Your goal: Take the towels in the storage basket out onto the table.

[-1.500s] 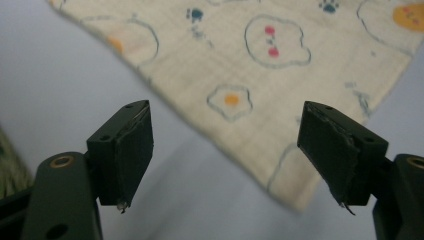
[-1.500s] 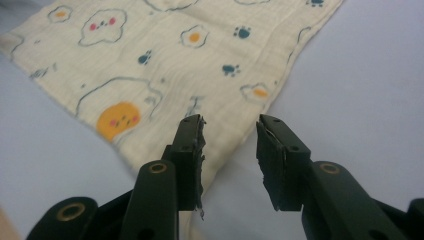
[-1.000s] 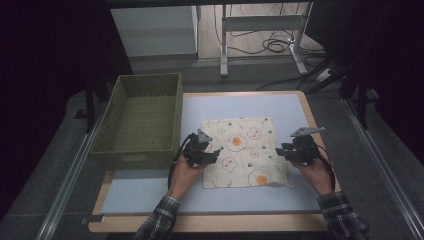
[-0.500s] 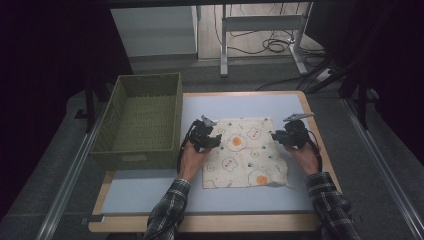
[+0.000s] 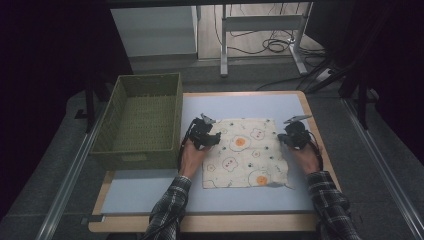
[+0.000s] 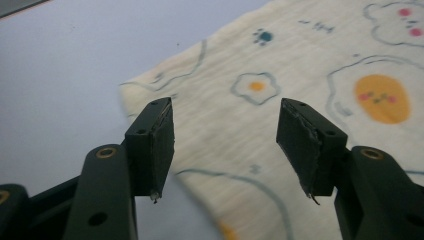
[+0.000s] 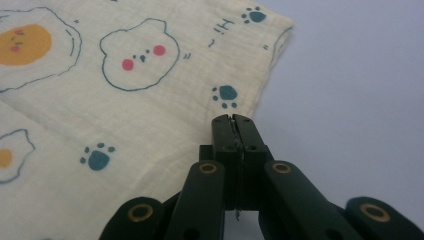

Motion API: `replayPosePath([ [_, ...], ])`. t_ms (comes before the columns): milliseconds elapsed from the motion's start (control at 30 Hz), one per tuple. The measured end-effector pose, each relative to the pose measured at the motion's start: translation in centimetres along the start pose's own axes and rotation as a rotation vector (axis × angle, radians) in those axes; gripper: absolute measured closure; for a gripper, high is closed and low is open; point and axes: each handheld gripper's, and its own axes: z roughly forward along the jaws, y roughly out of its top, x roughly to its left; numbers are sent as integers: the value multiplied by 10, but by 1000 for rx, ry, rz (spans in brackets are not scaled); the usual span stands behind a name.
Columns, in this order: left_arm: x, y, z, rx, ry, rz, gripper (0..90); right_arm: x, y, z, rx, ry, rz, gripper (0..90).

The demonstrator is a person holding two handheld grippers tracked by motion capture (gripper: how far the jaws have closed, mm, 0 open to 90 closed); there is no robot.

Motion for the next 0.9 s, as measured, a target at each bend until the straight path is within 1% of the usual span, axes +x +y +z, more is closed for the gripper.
replayPosePath([
  [33, 0, 0, 1, 1, 1, -1, 403, -5, -3, -4, 0, -2, 12, 899],
  [133, 3, 3, 4, 6, 16, -2, 405, -13, -8, -9, 10, 1, 30, 898],
  [200, 6, 5, 6, 5, 27, -9, 409, -17, -8, -13, -7, 35, 54, 885],
  [233, 8, 7, 7, 5, 33, -16, 412, -18, -6, -13, -17, 42, 62, 879],
  [300, 11, 10, 9, 3, 36, -33, 424, -19, -2, -13, -35, 30, 56, 819],
  [367, 12, 14, 11, 4, 37, -46, 441, -22, 4, -10, -46, 35, 66, 775],
  [400, 13, 16, 13, 7, 36, -48, 457, -22, 6, -8, -51, 32, 71, 767],
  [467, 13, 18, 16, 15, 51, -45, 478, -24, 9, -3, -49, 33, 75, 763],
  [600, 19, 23, 24, 21, 52, -76, 527, -30, 15, 7, -69, 38, 94, 762],
  [733, 26, 23, 36, 46, 56, -101, 553, -35, 21, 13, -88, 44, 112, 748],
  [800, 28, 22, 41, 50, 61, -109, 560, -36, 24, 15, -96, 40, 114, 746],
  [900, 31, 19, 44, 47, 80, -112, 563, -38, 29, 20, -96, 20, 96, 731],
])
